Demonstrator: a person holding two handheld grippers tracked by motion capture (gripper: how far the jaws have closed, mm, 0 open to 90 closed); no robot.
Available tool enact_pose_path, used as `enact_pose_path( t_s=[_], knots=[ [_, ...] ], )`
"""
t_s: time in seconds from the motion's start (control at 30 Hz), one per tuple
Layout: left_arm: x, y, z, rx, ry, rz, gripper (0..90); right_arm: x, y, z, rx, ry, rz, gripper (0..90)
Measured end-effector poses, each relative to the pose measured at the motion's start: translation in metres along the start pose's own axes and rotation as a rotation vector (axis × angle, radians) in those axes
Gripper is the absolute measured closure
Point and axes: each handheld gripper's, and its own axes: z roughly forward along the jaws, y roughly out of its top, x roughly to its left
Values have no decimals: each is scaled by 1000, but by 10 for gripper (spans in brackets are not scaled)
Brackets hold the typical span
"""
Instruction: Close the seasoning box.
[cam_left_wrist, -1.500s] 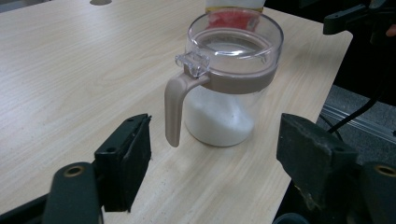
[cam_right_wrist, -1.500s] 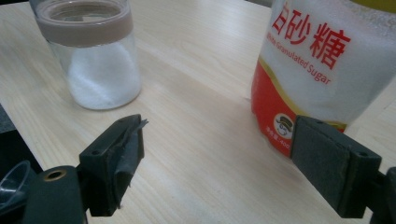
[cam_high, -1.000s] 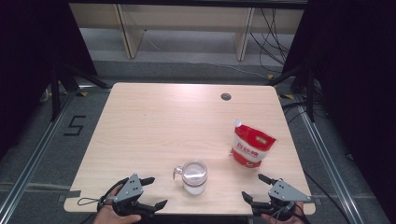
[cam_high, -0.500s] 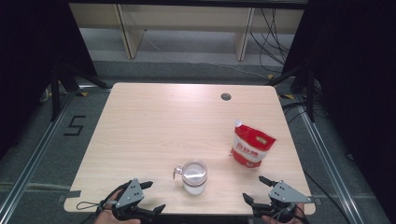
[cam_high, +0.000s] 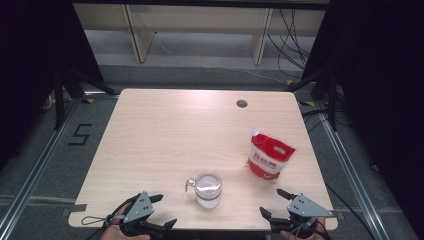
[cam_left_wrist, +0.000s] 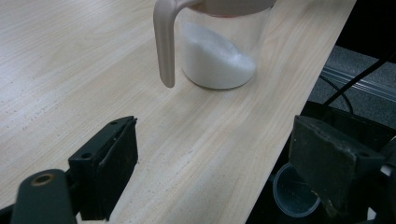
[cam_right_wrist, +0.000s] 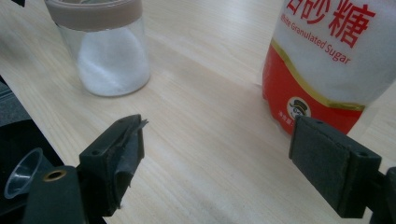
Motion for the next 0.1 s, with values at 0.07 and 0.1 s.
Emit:
enact_pose_path(
  t_s=[0.07, 0.1],
  knots=[
    [-2, 0, 1, -13, -10, -21, 153, 0, 0, 0, 1, 0, 2, 189],
    [-2, 0, 1, -13, -10, -21, 153, 0, 0, 1, -2, 9, 9, 189]
  ],
)
